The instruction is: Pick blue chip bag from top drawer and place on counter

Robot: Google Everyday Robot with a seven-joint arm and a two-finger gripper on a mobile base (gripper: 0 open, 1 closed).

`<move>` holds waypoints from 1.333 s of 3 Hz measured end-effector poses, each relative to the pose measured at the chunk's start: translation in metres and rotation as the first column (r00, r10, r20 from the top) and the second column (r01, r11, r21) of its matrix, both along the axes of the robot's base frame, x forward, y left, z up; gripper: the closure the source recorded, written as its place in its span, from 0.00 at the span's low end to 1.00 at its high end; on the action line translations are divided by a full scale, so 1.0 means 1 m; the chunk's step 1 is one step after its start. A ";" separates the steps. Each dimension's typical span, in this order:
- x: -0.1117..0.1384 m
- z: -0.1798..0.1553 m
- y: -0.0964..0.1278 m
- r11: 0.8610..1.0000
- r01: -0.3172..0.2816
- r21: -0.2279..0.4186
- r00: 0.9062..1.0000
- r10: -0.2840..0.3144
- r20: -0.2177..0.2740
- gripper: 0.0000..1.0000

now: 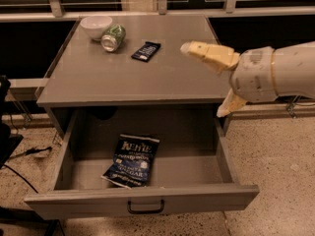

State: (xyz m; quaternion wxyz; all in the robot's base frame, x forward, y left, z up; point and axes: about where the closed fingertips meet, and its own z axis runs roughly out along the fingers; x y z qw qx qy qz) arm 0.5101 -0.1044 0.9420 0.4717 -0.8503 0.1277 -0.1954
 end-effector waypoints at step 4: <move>0.035 -0.095 0.010 0.987 0.062 -0.148 0.983 -0.086 -0.161 0.00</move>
Offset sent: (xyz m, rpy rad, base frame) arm 0.0335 0.0015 -0.0732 -0.1908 0.0534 -0.0935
